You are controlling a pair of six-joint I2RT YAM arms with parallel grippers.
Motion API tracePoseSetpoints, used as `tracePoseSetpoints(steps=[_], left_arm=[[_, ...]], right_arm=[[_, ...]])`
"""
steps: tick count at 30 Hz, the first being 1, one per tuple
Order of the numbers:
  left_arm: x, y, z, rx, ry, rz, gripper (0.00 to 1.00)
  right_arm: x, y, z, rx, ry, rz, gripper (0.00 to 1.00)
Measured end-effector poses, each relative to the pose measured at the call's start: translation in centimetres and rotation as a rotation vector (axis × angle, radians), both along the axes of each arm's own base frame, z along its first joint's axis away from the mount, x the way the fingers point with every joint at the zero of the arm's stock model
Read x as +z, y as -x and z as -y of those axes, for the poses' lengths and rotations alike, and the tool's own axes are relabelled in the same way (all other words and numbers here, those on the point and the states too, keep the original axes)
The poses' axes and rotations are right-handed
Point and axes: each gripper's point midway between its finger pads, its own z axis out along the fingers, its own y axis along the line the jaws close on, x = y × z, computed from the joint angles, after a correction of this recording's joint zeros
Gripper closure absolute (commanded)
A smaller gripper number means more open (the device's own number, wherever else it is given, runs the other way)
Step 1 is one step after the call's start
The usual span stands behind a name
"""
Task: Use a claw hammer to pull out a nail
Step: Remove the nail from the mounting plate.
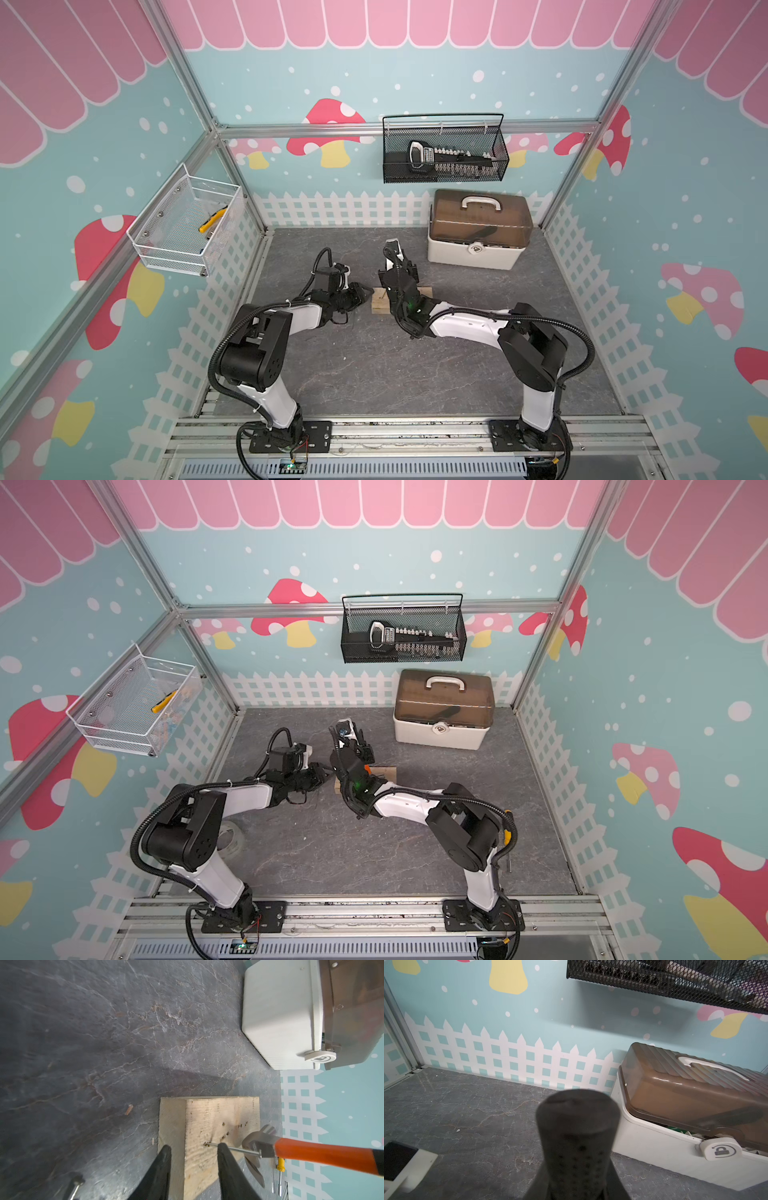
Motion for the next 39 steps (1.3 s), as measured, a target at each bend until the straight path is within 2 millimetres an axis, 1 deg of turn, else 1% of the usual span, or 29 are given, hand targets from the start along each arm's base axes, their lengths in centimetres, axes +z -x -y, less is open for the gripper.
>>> tracePoseSetpoints(steps=[5,10,15,18,26,32,39], left_arm=[[-0.6,-0.1,0.2,-0.001,0.001,-0.015,0.64],[-0.4,-0.2,0.3,-0.003,0.001,-0.01,0.64],[-0.1,-0.5,0.6,-0.008,0.002,-0.001,0.65],[-0.2,-0.6,0.7,-0.01,0.001,-0.004,0.66],[-1.1,-0.5,0.8,-0.011,-0.005,-0.028,0.67],[-1.2,-0.4,0.9,-0.015,-0.017,-0.034,0.67],[-1.6,0.1,1.3,-0.024,-0.032,-0.052,0.67]], right_arm=[[0.1,-0.5,-0.7,-0.014,0.029,0.012,1.0],[-0.9,-0.9,-1.1,-0.014,0.06,0.004,1.0],[-0.3,-1.0,-1.4,-0.015,0.055,0.013,1.0],[-0.2,-1.1,-1.7,-0.011,0.056,0.018,1.0],[-0.8,-1.2,-2.4,0.001,0.06,0.028,1.0],[-0.7,-1.2,-2.3,-0.003,0.0,0.047,1.0],[-0.5,-0.8,-1.5,-0.016,-0.111,0.071,1.0]])
